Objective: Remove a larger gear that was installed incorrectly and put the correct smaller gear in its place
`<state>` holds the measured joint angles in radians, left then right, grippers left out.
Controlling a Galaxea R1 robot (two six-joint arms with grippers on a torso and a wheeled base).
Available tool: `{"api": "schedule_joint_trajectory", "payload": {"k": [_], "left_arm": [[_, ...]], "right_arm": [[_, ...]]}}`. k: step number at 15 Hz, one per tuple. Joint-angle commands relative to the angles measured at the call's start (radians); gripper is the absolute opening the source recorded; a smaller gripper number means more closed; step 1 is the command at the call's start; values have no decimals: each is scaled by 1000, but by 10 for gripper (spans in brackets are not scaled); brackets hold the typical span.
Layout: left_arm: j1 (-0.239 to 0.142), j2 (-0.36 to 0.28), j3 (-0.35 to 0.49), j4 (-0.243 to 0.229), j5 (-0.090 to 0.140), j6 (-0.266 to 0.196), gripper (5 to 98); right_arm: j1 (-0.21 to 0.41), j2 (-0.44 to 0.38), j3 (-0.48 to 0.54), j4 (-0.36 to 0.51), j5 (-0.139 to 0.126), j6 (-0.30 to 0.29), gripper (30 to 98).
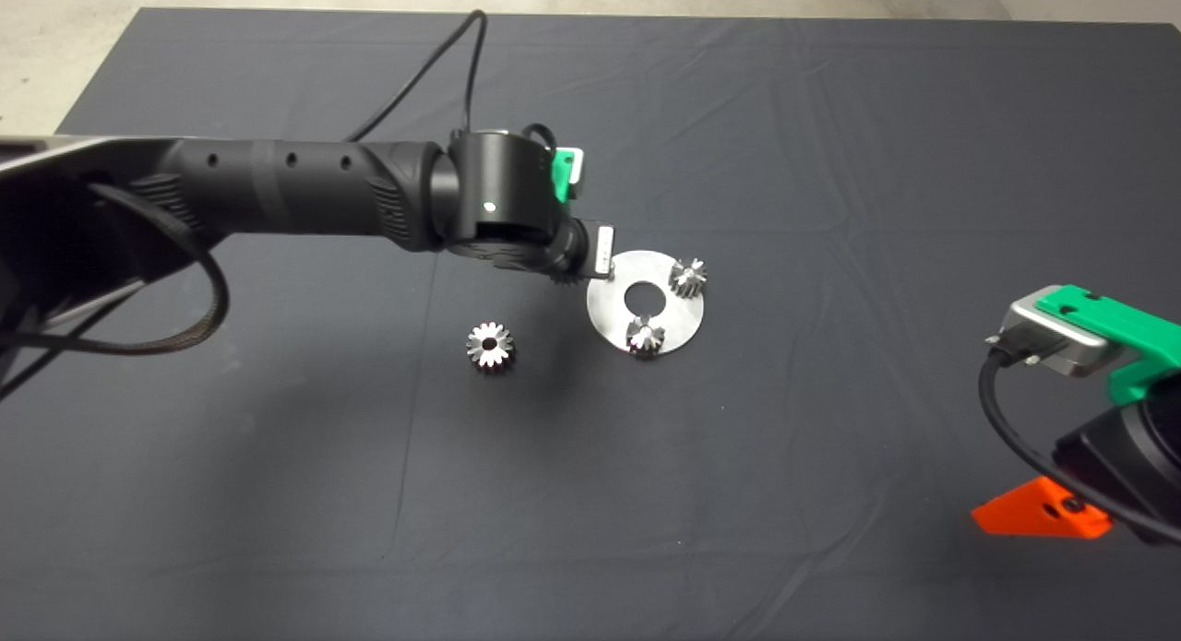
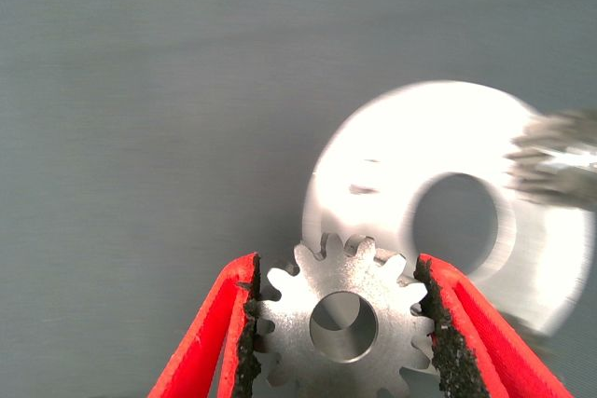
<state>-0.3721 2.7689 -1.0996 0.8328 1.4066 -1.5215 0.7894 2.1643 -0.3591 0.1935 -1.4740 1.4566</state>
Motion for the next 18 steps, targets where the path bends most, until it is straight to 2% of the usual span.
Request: {"api": "schedule_joint_trajectory", "payload": {"k": [1, 3, 6, 10, 14, 18], "left_arm": [[-27, 30, -43, 35, 3, -2, 389], [-27, 60, -76, 46, 2, 6, 388], [-28, 91, -83, 46, 3, 14, 388], [-28, 96, -120, 49, 2, 41, 387], [-24, 97, -132, 77, 0, 43, 386], [-24, 93, -127, 77, 2, 43, 385]], "right_arm": [[13, 6, 0, 23, 1, 1, 968], [13, -1, 0, 23, 1, 1, 968], [13, -5, 2, 23, 1, 1, 968], [13, -5, 0, 23, 1, 1, 968], [13, -5, 0, 23, 1, 1, 968], [13, -5, 2, 23, 1, 1, 968]]}}
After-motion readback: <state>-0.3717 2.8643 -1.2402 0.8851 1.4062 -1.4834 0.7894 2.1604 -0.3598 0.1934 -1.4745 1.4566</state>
